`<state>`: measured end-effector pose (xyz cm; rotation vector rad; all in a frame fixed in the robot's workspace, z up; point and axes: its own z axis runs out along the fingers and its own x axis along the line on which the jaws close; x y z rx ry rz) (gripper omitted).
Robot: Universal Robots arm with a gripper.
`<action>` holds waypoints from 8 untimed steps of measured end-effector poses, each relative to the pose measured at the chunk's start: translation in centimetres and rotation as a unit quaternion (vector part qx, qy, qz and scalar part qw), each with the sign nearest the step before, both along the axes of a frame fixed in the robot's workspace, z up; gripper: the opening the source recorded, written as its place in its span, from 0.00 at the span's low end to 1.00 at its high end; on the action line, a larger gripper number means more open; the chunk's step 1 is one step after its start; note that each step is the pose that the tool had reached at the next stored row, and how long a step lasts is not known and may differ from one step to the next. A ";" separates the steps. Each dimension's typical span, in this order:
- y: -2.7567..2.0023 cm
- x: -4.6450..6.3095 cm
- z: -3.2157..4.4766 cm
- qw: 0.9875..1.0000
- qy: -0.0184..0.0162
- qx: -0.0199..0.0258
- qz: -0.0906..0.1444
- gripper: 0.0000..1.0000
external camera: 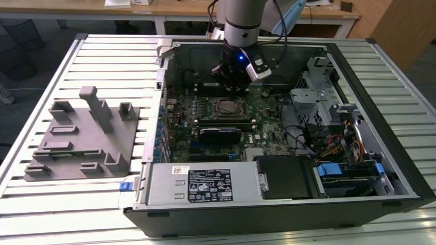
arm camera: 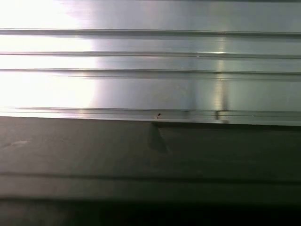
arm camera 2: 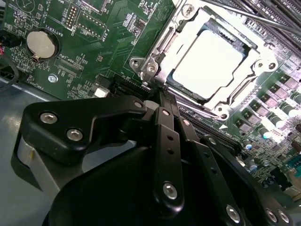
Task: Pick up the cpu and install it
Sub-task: 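Install the first cpu locking lever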
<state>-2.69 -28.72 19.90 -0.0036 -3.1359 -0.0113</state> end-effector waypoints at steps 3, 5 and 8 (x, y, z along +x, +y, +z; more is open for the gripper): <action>0.00 0.0 0.11 1.000 0.000 0.000 0.000 0.11; 0.00 0.0 0.19 1.000 0.000 0.000 0.000 0.11; 0.00 0.0 0.19 1.000 0.000 0.000 0.000 0.11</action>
